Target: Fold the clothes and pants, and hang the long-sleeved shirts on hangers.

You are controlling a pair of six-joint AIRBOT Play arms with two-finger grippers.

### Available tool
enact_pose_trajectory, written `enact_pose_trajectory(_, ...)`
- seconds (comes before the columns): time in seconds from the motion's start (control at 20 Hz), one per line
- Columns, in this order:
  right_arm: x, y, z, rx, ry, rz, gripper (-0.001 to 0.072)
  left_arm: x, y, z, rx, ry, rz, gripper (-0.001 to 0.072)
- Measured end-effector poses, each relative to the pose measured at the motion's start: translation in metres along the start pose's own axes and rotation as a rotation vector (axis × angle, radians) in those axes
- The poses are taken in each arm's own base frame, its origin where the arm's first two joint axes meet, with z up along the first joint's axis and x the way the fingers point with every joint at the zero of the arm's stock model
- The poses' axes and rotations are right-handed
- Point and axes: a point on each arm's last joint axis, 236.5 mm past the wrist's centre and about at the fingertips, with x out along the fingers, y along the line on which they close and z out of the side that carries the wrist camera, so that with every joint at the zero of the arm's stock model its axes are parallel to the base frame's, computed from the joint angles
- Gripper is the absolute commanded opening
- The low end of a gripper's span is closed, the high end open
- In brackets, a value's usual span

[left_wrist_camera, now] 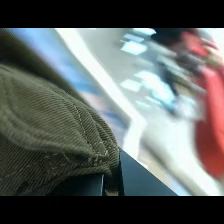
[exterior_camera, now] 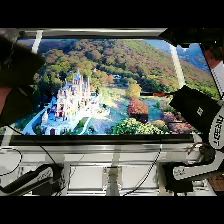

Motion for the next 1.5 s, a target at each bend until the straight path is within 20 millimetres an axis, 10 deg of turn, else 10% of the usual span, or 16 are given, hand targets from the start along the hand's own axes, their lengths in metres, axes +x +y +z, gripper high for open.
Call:
enact_pose_trajectory(0.15, 0.0, -0.015, 0.002, -0.023, -0.009, -0.062, 0.0027, -0.009, -0.105, -0.025, 0.041, 0.045, -0.203, 0.0031)
enact_pose_trajectory(0.3, -0.001, -0.022, 0.002, -0.041, -0.007, -0.094, 0.0027, -0.011, -0.157, -0.063, 0.028, 0.123, -0.305, 0.0032)
enact_pose_trajectory(0.65, -0.002, -0.027, -0.002, -0.057, 0.013, -0.116, 0.0026, 0.027, -0.177, -0.189, 0.027, 0.371, -0.328, 0.0035)
enact_pose_trajectory(0.8, -0.002, -0.028, -0.003, -0.059, 0.016, -0.118, 0.0028, 0.039, -0.175, -0.246, 0.036, 0.477, -0.316, 0.0462)
enact_pose_trajectory(0.95, -0.002, -0.028, -0.003, -0.059, 0.017, -0.119, 0.0094, 0.043, -0.172, -0.286, 0.044, 0.551, -0.305, 0.0483)
enact_pose_trajectory(1.15, -0.002, -0.028, -0.002, -0.06, 0.014, -0.12, 0.0116, 0.043, -0.171, -0.287, 0.049, 0.554, -0.305, 0.0477)
enact_pose_trajectory(1.2, -0.002, -0.028, -0.002, -0.06, 0.012, -0.12, 0.0082, 0.042, -0.171, -0.278, 0.055, 0.537, -0.308, 0.037)
enact_pose_trajectory(1.25, -0.002, -0.028, -0.001, -0.061, 0.009, -0.12, 0.0025, 0.042, -0.17, -0.266, 0.058, 0.517, -0.31, 0.0063)
enact_pose_trajectory(1.5, 0.005, -0.03, 0.0, -0.05, 0.0, -0.097, 0.0021, 0.031, -0.156, -0.184, 0.136, 0.392, -0.309, 0.0034)
